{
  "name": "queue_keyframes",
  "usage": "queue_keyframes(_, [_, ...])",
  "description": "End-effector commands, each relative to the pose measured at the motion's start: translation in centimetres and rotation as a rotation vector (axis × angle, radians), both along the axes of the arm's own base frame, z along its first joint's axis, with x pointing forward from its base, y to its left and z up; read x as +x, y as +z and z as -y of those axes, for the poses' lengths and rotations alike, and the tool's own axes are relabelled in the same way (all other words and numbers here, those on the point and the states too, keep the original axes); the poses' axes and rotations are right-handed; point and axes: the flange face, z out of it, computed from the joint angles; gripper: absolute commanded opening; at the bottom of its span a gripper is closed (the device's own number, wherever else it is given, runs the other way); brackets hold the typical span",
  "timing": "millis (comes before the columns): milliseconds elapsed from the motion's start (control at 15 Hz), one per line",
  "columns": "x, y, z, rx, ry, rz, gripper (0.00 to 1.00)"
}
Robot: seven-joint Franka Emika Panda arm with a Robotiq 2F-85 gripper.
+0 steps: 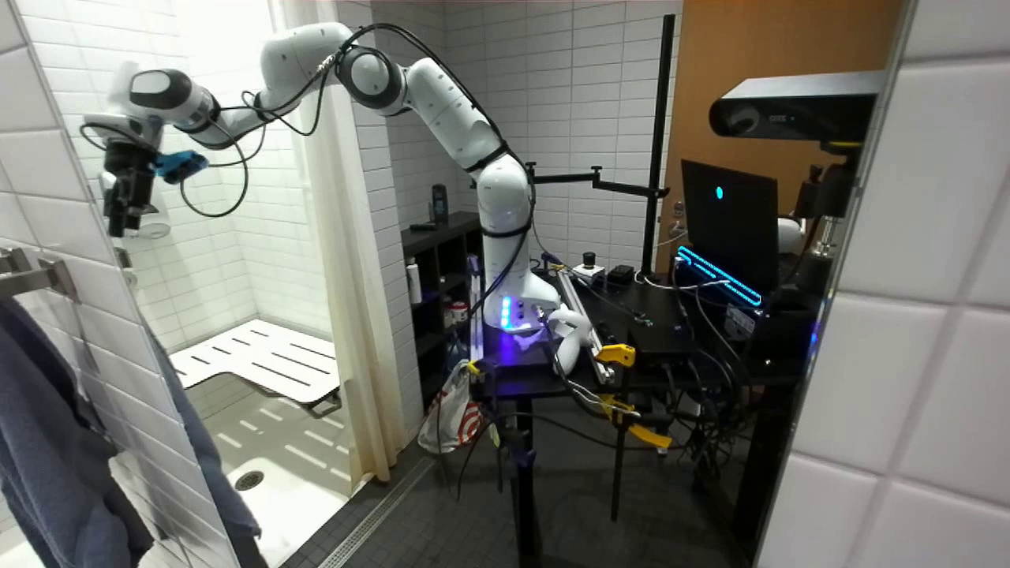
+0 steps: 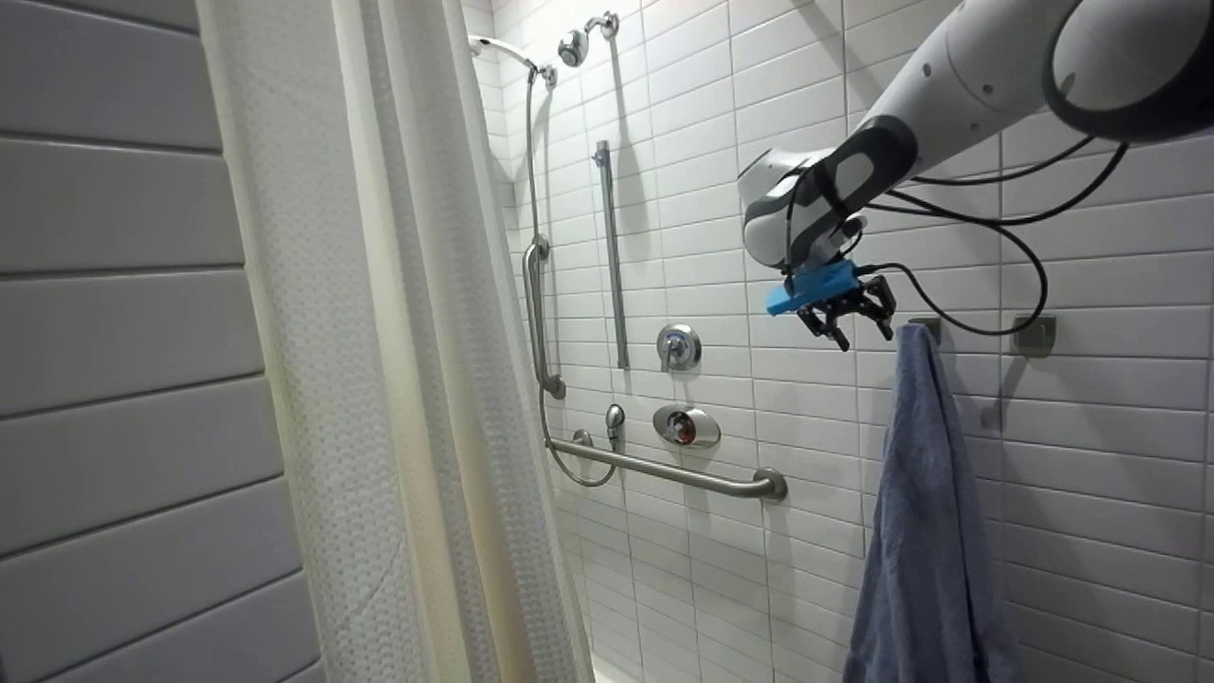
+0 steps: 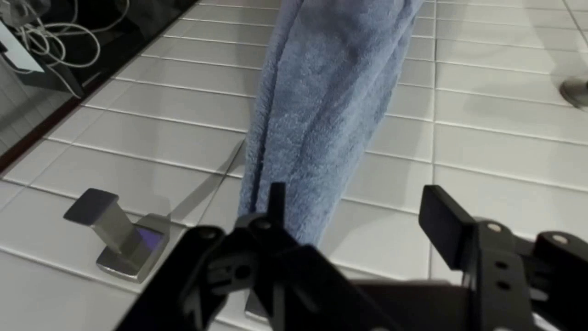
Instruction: Pick up the blue towel
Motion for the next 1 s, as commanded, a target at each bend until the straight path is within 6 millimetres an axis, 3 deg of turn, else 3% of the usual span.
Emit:
queue_keyframes(0, [-1.0, -3.3, -4.5, -0.086, 0.059, -0.061, 1.00])
queue_keyframes(133, [-1.0, -5.2, -6.3, -0.123, 0.064, -0.080, 1.00])
queue_keyframes(267, [-0.5, -7.2, -6.6, -0.136, 0.018, -0.065, 1.00])
queue_keyframes(533, [0.3, -9.9, -4.6, -0.103, -0.092, -0.055, 1.00])
queue_keyframes(933, [1.1, -11.4, -0.7, -0.082, -0.210, -0.061, 1.00])
